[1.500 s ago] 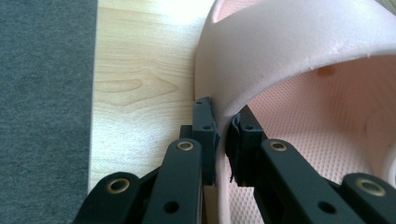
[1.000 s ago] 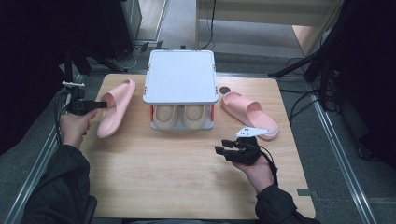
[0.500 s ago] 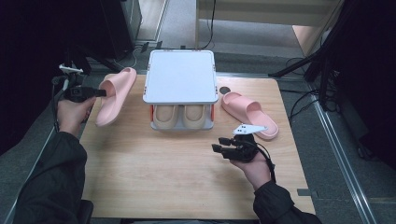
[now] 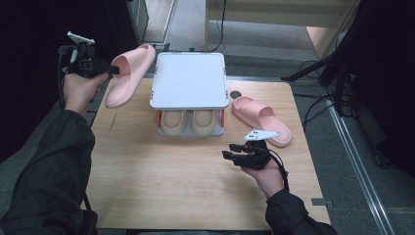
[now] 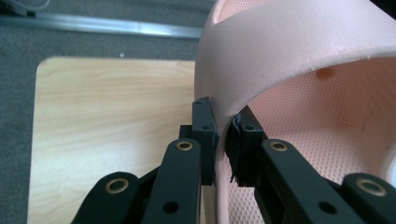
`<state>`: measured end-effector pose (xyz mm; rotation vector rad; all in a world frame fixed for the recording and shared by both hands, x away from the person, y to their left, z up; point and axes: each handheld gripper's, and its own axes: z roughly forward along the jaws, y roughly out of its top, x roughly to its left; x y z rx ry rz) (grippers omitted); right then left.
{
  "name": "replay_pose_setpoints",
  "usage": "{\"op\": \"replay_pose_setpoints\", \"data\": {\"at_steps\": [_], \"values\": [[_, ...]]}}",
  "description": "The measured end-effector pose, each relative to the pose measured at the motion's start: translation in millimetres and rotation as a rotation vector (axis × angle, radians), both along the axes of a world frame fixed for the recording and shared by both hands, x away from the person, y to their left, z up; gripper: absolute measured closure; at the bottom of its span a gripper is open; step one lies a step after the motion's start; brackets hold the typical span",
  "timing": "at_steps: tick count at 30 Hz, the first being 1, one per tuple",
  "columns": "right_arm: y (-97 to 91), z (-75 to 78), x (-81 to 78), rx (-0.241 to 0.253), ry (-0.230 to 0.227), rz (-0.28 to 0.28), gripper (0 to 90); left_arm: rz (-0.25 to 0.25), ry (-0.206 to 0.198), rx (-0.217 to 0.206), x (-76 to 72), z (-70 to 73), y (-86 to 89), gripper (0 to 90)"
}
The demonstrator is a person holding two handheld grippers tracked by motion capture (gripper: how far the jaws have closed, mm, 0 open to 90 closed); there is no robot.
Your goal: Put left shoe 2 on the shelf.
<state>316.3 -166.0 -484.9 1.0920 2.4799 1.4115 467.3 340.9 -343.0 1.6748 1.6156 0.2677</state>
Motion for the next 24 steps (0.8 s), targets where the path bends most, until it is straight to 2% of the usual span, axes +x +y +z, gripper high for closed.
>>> {"op": "replay_pose_setpoints", "data": {"at_steps": [8,10,19,24], "values": [[0.5,-0.5,0.2,-0.003,-0.001,0.004,55.5,-0.028,-0.010,-0.007,10.8,18.2,-22.4,81.8],[-0.3,0.0,0.4,0.004,0.000,0.000,55.5,-0.040,-0.009,-0.003,16.1,22.4,-33.0,81.8],[0.1,-0.4,0.7,0.005,0.000,0.004,55.5,-0.074,-0.009,0.007,29.2,21.9,-62.0,81.5],[-0.7,0.3,0.5,0.009,0.001,0.002,55.5,-0.085,0.000,0.029,37.7,18.6,-72.4,80.9]]}}
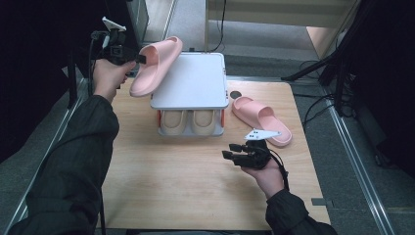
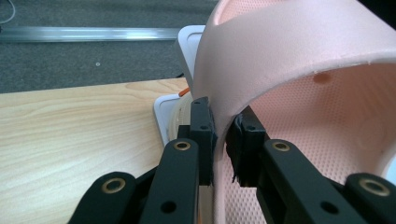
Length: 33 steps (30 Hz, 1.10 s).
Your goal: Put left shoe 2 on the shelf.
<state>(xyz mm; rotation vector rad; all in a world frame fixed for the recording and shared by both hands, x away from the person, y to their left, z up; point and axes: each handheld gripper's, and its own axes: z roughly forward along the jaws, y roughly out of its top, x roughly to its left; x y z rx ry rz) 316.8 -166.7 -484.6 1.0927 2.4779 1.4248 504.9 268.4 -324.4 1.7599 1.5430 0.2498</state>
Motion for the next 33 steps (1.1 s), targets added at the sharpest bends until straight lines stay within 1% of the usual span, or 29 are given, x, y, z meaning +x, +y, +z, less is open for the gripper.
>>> {"op": "replay_pose_setpoints", "data": {"at_steps": [5,6,7,11,13,15,16,19,22,28,33], "values": [[-0.5,0.4,0.0,0.003,-0.003,0.001,55.5,-0.008,-0.003,0.016,8.2,0.2,-13.9,80.7],[-0.5,0.3,0.2,0.002,-0.003,0.001,55.5,-0.010,-0.004,0.012,9.0,-0.6,-16.9,80.5],[-0.5,0.3,0.3,0.004,-0.003,0.001,55.5,-0.009,-0.005,0.013,10.0,-1.9,-20.1,80.6],[-1.2,0.8,-0.1,0.008,-0.004,0.001,55.5,-0.023,0.012,0.022,13.3,-8.2,-30.3,80.0],[-1.3,1.0,-0.3,0.008,-0.004,0.001,55.5,-0.032,0.019,0.037,14.0,-9.9,-35.3,79.9],[-1.4,0.9,-0.2,0.008,-0.005,0.002,55.5,-0.030,0.012,0.038,14.7,-10.8,-39.9,79.3],[-1.3,0.9,-0.2,0.008,-0.005,0.002,55.5,-0.038,0.015,0.045,15.0,-11.0,-40.8,79.1],[-1.5,1.1,-0.3,0.009,-0.006,0.004,55.5,-0.040,0.009,0.035,15.5,-11.4,-44.0,77.3],[-2.1,1.1,0.2,0.014,-0.001,0.004,55.5,-0.054,0.007,0.061,14.8,-9.8,-47.5,75.8],[-1.4,0.6,0.3,0.011,-0.005,0.008,55.5,-0.069,0.017,0.055,13.7,-9.1,-49.7,72.7],[-1.9,0.9,0.4,0.013,-0.001,0.004,55.5,-0.082,0.018,0.074,10.8,-8.0,-53.1,71.0]]}}
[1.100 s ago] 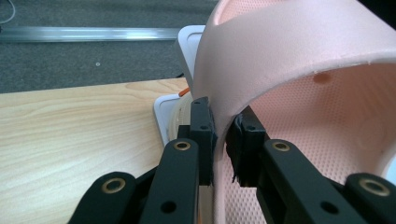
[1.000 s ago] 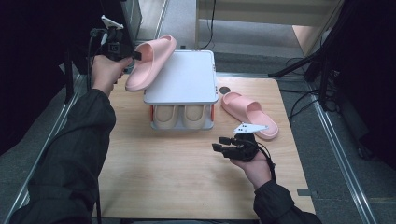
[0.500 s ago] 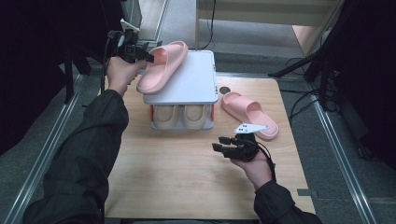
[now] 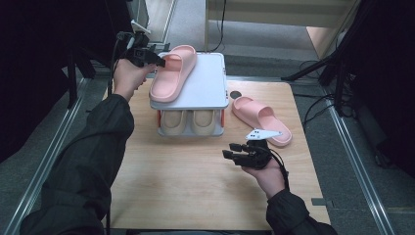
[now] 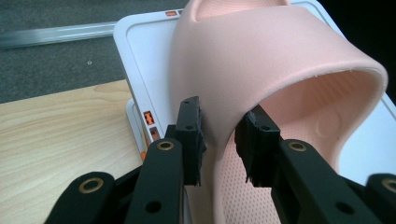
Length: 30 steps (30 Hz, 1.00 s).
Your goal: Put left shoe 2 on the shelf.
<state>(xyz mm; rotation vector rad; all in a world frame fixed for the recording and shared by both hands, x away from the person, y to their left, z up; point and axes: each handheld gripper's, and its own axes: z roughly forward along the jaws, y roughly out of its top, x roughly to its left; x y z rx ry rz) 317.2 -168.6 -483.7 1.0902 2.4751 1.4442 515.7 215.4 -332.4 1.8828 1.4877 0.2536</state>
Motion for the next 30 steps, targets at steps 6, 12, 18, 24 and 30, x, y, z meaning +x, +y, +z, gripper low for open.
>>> {"op": "replay_pose_setpoints", "data": {"at_steps": [6,12,18,24,30], "values": [[0.5,-0.4,0.0,-0.003,-0.001,0.002,55.5,-0.011,0.023,-0.022,-5.0,-0.5,3.5,70.4],[0.9,-0.5,0.1,-0.003,0.001,-0.001,55.5,-0.007,0.019,-0.045,-10.5,-5.3,6.9,70.8],[1.3,-0.8,0.4,-0.005,0.005,-0.002,55.5,-0.028,0.021,-0.051,-15.9,-5.7,6.3,70.3],[1.4,-0.6,0.1,-0.004,0.000,-0.002,55.5,-0.037,0.005,-0.048,-19.6,-4.9,6.0,66.7],[-0.4,1.2,-0.2,0.011,-0.019,0.002,55.5,-0.052,-0.032,-0.064,-27.6,3.8,11.2,62.8]]}}
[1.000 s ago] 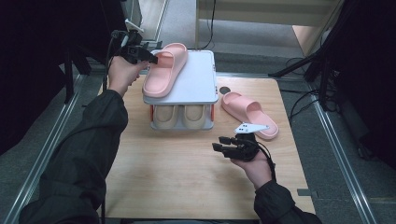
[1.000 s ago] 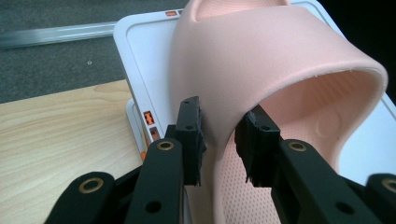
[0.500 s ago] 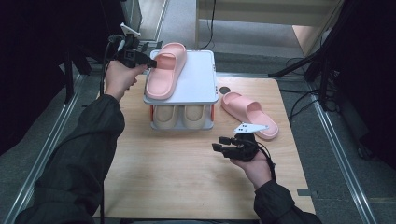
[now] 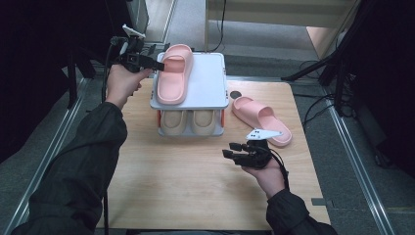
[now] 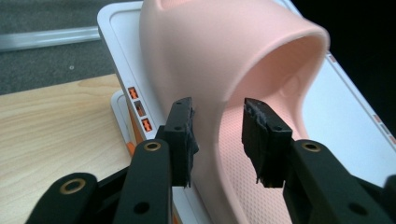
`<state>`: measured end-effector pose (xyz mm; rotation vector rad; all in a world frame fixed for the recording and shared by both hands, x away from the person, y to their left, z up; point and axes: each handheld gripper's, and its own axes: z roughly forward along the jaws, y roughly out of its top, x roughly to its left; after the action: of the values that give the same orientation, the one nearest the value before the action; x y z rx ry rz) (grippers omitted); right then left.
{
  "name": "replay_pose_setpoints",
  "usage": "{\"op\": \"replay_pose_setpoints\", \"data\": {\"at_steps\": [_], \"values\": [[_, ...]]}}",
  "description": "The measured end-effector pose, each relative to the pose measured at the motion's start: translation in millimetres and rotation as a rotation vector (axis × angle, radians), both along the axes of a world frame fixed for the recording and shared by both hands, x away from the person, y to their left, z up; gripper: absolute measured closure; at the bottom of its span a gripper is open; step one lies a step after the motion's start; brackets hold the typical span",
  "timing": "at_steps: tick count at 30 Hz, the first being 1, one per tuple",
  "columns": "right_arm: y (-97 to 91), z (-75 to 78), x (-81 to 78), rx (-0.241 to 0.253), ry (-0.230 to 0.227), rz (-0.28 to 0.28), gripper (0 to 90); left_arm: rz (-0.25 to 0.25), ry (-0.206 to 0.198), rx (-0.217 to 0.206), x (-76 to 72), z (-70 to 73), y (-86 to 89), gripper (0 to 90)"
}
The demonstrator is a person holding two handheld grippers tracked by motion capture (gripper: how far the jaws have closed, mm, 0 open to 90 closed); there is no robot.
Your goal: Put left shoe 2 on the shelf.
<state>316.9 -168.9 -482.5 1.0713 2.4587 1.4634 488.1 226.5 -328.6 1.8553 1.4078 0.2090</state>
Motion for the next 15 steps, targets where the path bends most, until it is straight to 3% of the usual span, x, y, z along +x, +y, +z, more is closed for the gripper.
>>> {"op": "replay_pose_setpoints", "data": {"at_steps": [5,11,15], "values": [[-2.4,2.2,-1.1,0.008,-0.014,-0.005,55.6,-0.010,-0.041,0.011,-13.2,5.1,7.0,59.7],[-7.5,5.7,0.3,0.011,-0.025,-0.022,57.0,-0.031,-0.020,-0.039,-29.1,-0.3,19.9,53.3],[-12.3,6.1,2.9,0.010,-0.017,-0.016,56.8,-0.042,-0.023,-0.040,-41.7,-6.1,25.6,49.4]]}}
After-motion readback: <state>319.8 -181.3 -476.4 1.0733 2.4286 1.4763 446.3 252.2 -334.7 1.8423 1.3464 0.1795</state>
